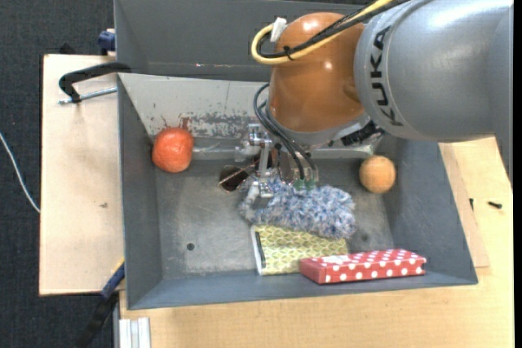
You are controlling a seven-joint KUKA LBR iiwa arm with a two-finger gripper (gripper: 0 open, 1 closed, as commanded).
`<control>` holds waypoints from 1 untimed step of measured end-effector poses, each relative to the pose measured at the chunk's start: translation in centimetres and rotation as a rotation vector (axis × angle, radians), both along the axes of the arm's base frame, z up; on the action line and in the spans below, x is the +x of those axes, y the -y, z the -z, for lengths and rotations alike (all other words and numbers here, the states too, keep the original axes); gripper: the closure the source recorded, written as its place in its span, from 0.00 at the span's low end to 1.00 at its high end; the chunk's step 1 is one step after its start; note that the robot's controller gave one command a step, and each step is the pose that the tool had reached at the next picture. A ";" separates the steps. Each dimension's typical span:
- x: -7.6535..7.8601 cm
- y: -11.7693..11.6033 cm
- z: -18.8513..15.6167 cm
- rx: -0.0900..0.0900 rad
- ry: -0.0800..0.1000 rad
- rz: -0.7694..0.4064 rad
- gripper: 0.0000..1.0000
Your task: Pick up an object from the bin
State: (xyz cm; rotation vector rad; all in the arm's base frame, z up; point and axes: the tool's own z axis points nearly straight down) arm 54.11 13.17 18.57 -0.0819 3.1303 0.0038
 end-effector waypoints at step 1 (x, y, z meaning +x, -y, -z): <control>3.4 -3.5 3.3 -0.001 -0.005 -0.039 0.00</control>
Offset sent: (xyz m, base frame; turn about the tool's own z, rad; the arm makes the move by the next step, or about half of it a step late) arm 0.0539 -0.0058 -0.1157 -0.0127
